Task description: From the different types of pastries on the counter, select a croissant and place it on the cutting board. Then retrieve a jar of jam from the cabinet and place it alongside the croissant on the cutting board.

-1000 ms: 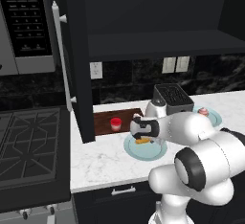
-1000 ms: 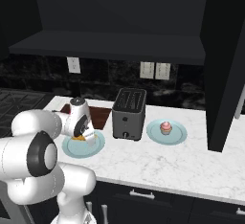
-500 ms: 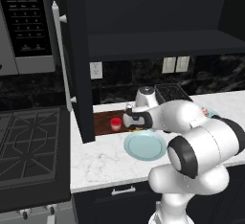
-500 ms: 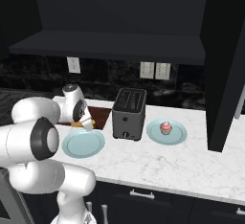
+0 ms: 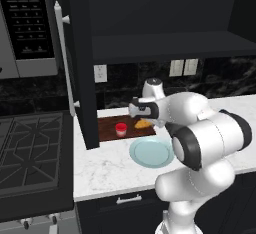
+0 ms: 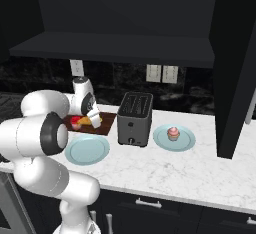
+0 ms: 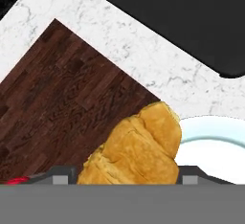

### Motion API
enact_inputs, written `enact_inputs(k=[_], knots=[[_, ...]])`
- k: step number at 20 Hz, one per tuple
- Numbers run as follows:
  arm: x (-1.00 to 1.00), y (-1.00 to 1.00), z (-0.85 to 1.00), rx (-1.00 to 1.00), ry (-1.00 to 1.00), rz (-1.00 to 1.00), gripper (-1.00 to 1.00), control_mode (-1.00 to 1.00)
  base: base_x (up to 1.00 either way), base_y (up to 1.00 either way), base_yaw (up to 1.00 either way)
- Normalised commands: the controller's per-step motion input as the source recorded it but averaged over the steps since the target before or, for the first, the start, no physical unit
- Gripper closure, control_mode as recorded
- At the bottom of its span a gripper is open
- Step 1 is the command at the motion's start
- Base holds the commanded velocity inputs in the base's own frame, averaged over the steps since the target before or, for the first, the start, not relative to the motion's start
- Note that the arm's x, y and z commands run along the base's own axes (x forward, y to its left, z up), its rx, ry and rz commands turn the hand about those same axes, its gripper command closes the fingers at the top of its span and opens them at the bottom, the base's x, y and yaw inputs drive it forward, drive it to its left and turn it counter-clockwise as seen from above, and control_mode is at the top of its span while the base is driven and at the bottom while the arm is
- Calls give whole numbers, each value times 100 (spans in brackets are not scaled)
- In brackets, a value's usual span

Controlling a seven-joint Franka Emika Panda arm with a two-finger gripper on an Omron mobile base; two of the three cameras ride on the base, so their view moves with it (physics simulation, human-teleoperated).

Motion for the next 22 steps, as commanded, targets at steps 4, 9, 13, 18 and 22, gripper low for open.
enact_inputs(k=[4, 9, 13, 18, 22], knots=[[20, -1, 0, 7, 3, 0, 100, -100, 0, 0, 0], [35, 11, 0, 0, 0, 0, 100, -100, 0, 0, 0], [38, 11, -10, 0, 0, 0, 100, -100, 0, 0, 0], [37, 1, -13, 0, -4, 0, 100, -100, 0, 0, 0], [20, 0, -28, -3, -12, 0, 100, -100, 0, 0, 0]])
